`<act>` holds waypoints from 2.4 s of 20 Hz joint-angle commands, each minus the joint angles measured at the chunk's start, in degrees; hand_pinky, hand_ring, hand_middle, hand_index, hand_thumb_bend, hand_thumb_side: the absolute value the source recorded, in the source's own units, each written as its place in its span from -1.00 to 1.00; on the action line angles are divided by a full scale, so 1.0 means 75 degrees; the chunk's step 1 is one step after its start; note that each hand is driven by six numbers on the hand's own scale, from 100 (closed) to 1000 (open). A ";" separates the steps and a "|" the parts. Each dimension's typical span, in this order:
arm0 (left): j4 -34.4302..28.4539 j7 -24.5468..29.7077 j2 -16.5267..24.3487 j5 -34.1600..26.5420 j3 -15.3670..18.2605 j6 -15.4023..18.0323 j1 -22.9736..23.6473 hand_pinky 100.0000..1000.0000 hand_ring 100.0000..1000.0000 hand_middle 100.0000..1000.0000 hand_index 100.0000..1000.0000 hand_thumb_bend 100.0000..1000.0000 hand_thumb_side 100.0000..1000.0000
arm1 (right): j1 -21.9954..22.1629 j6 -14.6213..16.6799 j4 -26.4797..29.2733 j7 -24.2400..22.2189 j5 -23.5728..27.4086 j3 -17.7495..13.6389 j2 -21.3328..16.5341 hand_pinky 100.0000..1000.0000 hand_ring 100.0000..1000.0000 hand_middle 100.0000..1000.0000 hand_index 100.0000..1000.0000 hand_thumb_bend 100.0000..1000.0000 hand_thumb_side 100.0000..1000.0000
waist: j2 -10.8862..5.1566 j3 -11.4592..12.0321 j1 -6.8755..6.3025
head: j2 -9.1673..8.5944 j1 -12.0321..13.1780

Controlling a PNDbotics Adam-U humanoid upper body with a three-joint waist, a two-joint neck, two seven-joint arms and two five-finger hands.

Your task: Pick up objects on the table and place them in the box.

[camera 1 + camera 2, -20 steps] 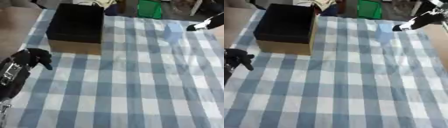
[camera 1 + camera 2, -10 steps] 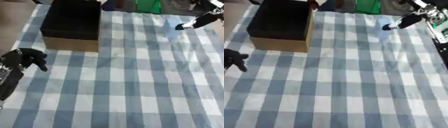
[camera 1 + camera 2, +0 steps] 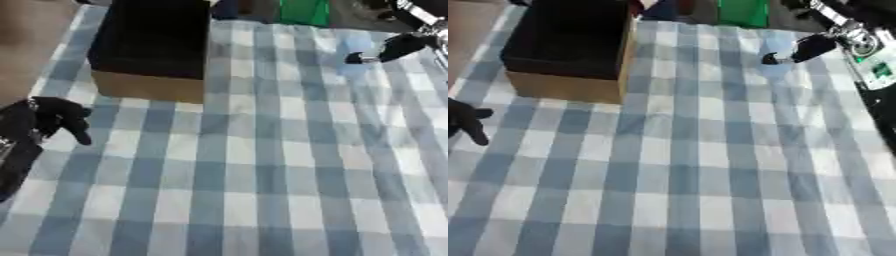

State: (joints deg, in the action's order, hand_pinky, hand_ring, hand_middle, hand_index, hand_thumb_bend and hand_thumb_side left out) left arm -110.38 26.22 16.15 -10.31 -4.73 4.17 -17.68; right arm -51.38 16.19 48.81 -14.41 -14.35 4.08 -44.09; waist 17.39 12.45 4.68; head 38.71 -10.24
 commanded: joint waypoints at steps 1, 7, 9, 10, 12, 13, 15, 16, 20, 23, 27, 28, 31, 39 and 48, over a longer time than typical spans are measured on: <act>-0.0194 0.0036 0.0155 -0.0023 -0.0014 0.0028 -0.0088 0.77 -0.05 -0.01 0.43 -0.80 0.70 | -0.0101 -0.0009 -0.0114 0.0085 -0.0051 -0.0122 -0.0217 0.77 0.91 0.75 0.92 0.42 -0.82 | -0.0114 0.0011 -0.0047 | -0.0081 -0.0044; -0.0199 0.0067 0.0155 -0.0015 -0.0038 0.0041 -0.0100 0.77 -0.05 -0.01 0.43 -0.80 0.70 | -0.0062 -0.0029 -0.0376 0.0198 -0.0097 -0.0156 -0.0197 0.77 0.91 0.72 0.91 0.40 -0.80 | -0.0085 0.0019 -0.0067 | -0.0108 -0.0053; -0.0201 0.0076 0.0154 -0.0013 -0.0044 0.0044 -0.0102 0.77 -0.05 -0.01 0.43 -0.80 0.70 | -0.0049 -0.0032 -0.0452 0.0221 -0.0117 -0.0162 -0.0179 0.76 0.92 0.71 0.91 0.39 -0.80 | -0.0078 0.0019 -0.0073 | -0.0115 -0.0057; -0.0200 0.0080 0.0151 -0.0013 -0.0047 0.0044 -0.0103 0.77 -0.05 -0.01 0.43 -0.80 0.70 | -0.0044 -0.0030 -0.0483 0.0229 -0.0125 -0.0163 -0.0168 0.76 0.92 0.71 0.91 0.39 -0.79 | -0.0076 0.0017 -0.0075 | -0.0117 -0.0060; -0.0198 0.0085 0.0146 -0.0012 -0.0051 0.0043 -0.0106 0.77 -0.05 -0.01 0.43 -0.80 0.70 | -0.0040 -0.0023 -0.0528 0.0235 -0.0146 -0.0159 -0.0150 0.77 0.92 0.71 0.91 0.38 -0.78 | -0.0073 0.0016 -0.0078 | -0.0120 -0.0057; -0.0198 0.0090 0.0145 -0.0012 -0.0054 0.0042 -0.0108 0.77 -0.05 -0.01 0.43 -0.80 0.70 | -0.0038 -0.0023 -0.0548 0.0235 -0.0165 -0.0156 -0.0139 0.77 0.92 0.71 0.91 0.37 -0.77 | -0.0070 0.0016 -0.0076 | -0.0122 -0.0056; -0.0196 0.0100 0.0141 -0.0007 -0.0060 0.0040 -0.0111 0.77 -0.05 -0.01 0.43 -0.80 0.70 | -0.0037 -0.0022 -0.0585 0.0233 -0.0204 -0.0154 -0.0119 0.77 0.92 0.71 0.91 0.36 -0.77 | -0.0062 0.0013 -0.0074 | -0.0126 -0.0057; -0.0194 0.0105 0.0139 -0.0003 -0.0063 0.0040 -0.0112 0.77 -0.05 -0.01 0.43 -0.80 0.71 | -0.0035 -0.0023 -0.0602 0.0230 -0.0221 -0.0153 -0.0111 0.77 0.92 0.70 0.91 0.35 -0.75 | -0.0056 0.0009 -0.0076 | -0.0128 -0.0056; -0.0186 0.0117 0.0130 0.0016 -0.0068 0.0041 -0.0116 0.78 -0.05 -0.01 0.43 -0.80 0.71 | -0.0020 -0.0031 -0.0680 0.0197 -0.0301 -0.0140 -0.0063 0.77 0.92 0.68 0.90 0.35 -0.72 | -0.0037 -0.0006 -0.0084 | -0.0118 -0.0063; -0.0186 0.0126 0.0124 0.0016 -0.0079 0.0042 -0.0125 0.77 -0.05 -0.01 0.43 -0.80 0.71 | -0.0013 -0.0036 -0.0742 0.0146 -0.0374 -0.0135 -0.0020 0.77 0.92 0.68 0.89 0.33 -0.71 | -0.0031 -0.0011 -0.0094 | -0.0114 -0.0071; -0.0186 0.0136 0.0117 0.0013 -0.0085 0.0044 -0.0126 0.77 -0.05 -0.01 0.43 -0.80 0.71 | -0.0013 -0.0035 -0.0780 0.0140 -0.0442 -0.0133 0.0008 0.77 0.92 0.67 0.89 0.28 -0.67 | -0.0034 -0.0007 -0.0108 | -0.0127 -0.0088; -0.0186 0.0139 0.0117 0.0013 -0.0088 0.0045 -0.0125 0.77 -0.05 -0.01 0.43 -0.80 0.71 | -0.0016 -0.0036 -0.0785 0.0145 -0.0457 -0.0133 0.0012 0.77 0.92 0.67 0.88 0.28 -0.67 | -0.0035 -0.0006 -0.0110 | -0.0128 -0.0091; -0.0186 0.0147 0.0115 0.0010 -0.0093 0.0047 -0.0122 0.77 -0.05 -0.01 0.43 -0.80 0.71 | -0.0014 -0.0043 -0.0792 0.0171 -0.0496 -0.0133 0.0014 0.77 0.91 0.66 0.88 0.22 -0.61 | -0.0040 -0.0010 -0.0120 | -0.0123 -0.0099; -0.0198 0.0141 0.0112 0.0106 -0.0086 0.0102 -0.0117 0.77 -0.05 -0.01 0.43 -0.82 0.71 | 0.0006 -0.0142 -0.0828 0.0276 -0.0685 -0.0119 0.0055 0.77 0.91 0.64 0.86 0.15 -0.55 | -0.0046 -0.0037 -0.0136 | -0.0107 -0.0116; -0.0184 0.0128 0.0101 0.0192 -0.0106 0.0149 -0.0119 0.77 -0.05 -0.01 0.43 -0.82 0.71 | -0.0006 -0.0125 -0.0783 0.0379 -0.0751 -0.0142 0.0082 0.75 0.91 0.64 0.85 0.16 -0.58 | -0.0050 -0.0039 -0.0119 | -0.0099 -0.0118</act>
State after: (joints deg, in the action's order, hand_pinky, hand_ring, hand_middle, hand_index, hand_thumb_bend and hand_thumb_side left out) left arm -110.54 27.15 16.16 -9.04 -5.43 5.02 -18.11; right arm -50.76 15.31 42.51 -11.96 -19.61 3.49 -42.15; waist 18.08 12.26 3.99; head 38.21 -11.00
